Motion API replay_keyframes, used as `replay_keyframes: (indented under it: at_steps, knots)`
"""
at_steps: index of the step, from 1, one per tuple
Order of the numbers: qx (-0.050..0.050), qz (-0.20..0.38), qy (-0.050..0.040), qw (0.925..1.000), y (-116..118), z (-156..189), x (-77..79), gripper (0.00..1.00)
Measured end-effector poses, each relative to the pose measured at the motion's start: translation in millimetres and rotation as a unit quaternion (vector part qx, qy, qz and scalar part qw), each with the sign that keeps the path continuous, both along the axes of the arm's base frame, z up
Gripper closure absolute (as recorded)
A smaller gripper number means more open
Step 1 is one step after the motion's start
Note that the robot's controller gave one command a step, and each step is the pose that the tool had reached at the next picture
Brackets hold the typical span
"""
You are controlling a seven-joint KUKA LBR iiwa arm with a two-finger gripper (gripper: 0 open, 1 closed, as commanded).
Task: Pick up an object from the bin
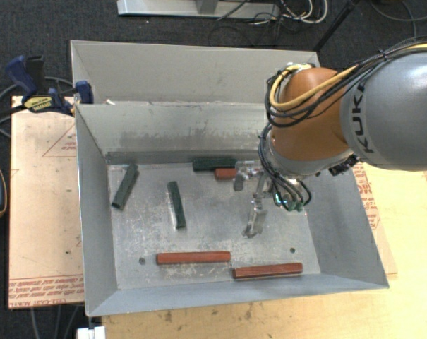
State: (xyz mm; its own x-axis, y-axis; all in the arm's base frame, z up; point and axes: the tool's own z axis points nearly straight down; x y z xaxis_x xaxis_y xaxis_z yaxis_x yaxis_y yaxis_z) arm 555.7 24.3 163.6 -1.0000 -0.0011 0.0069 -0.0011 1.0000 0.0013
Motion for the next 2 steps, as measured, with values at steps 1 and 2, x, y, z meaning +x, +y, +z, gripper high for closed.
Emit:
replay_keyframes:
  at_steps: [1,2]
  knots:
    - [0.000,0.004,-0.0004,1.0000,1,-90,-46.9,0.00]
    - [0.000,0.077,-0.0082,0.9970,-13,-92,-53.2,0.00]
